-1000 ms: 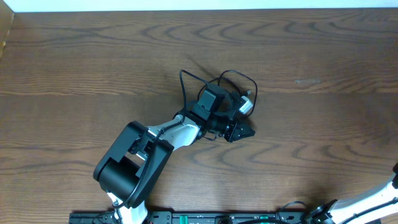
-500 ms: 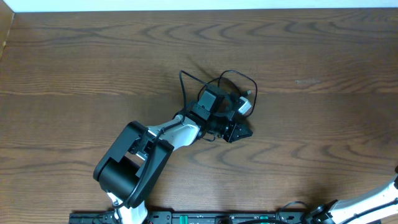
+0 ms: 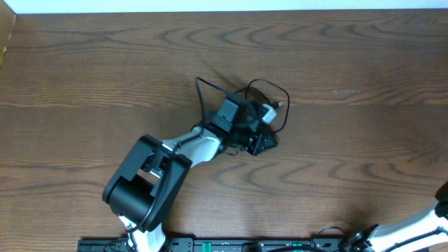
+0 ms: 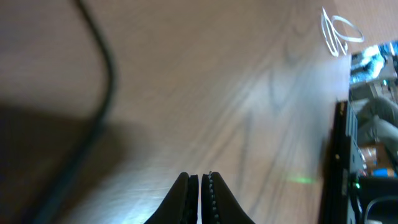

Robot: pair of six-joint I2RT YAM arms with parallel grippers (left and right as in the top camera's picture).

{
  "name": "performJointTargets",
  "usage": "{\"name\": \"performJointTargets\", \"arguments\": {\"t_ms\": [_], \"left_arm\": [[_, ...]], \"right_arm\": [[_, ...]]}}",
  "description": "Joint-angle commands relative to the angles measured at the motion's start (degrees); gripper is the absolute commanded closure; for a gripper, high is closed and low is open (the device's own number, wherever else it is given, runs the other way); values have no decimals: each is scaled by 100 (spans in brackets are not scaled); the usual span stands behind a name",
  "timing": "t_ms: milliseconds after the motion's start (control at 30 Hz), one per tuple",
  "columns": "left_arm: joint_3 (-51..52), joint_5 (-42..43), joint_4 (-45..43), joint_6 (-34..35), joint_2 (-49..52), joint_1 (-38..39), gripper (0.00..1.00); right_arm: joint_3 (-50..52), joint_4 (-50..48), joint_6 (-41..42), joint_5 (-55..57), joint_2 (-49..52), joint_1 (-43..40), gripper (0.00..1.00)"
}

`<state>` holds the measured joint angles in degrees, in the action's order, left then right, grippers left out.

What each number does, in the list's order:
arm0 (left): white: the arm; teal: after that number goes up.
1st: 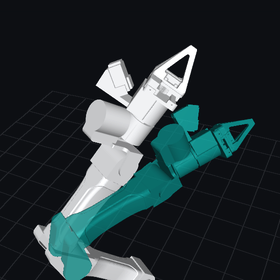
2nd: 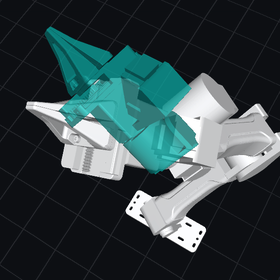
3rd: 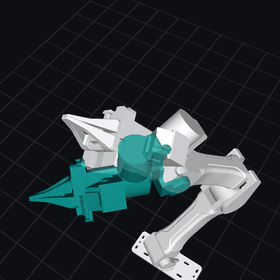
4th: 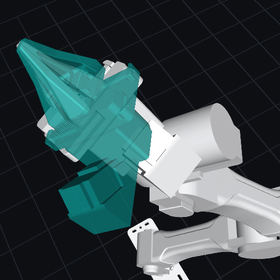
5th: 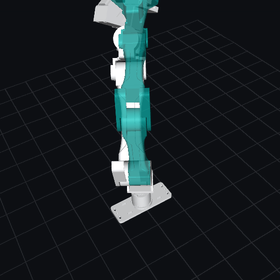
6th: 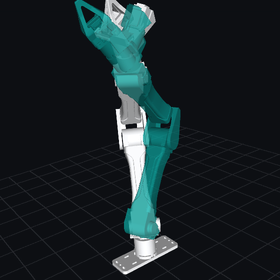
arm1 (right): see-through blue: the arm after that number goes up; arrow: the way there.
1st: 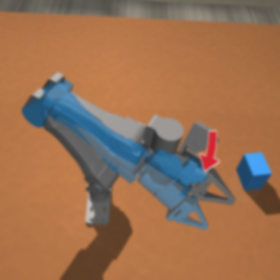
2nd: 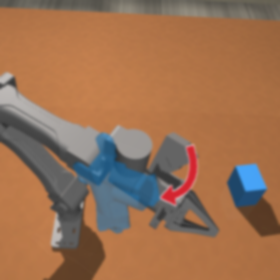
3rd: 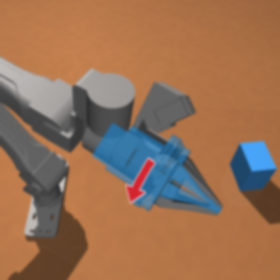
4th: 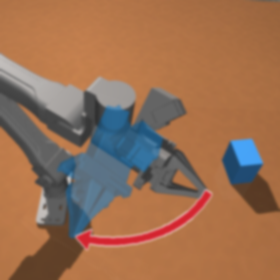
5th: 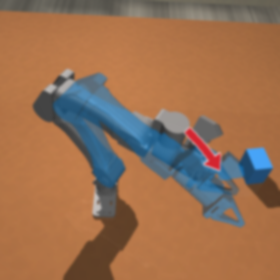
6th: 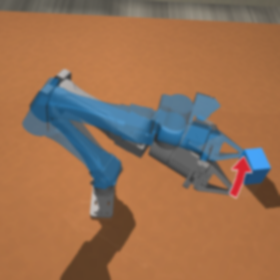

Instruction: Untangle cables

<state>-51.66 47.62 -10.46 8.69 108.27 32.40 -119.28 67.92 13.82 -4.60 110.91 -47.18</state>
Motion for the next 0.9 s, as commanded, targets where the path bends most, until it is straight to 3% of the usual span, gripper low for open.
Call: {"name": "performJointTargets", "arguments": {"t_ms": [0,133,233,367,667,867], "left_arm": [[7,-131,20,-146,-286,-448,91],[7,-229,210,-232,-846,-1150,91],[7,-549,614,-380,-1309,-1600,90],[7,-1191,1322,-573,-1749,-1961,87],[7,-2422,2098,-341,-1926,-2068,87],[7,-2914,2498,-219,-1937,-2065,87]], "right_arm": [[-48,55,-634,-791,-125,479,1],[-48,-26,-2076,-1845,-125,1248,1],[-26,46,-2728,-1930,-118,1950,1],[105,52,-2739,-1593,-107,2844,1],[1067,-192,-1421,-409,-107,4732,1],[1843,-728,-1663,-439,-107,5665,1]]}}
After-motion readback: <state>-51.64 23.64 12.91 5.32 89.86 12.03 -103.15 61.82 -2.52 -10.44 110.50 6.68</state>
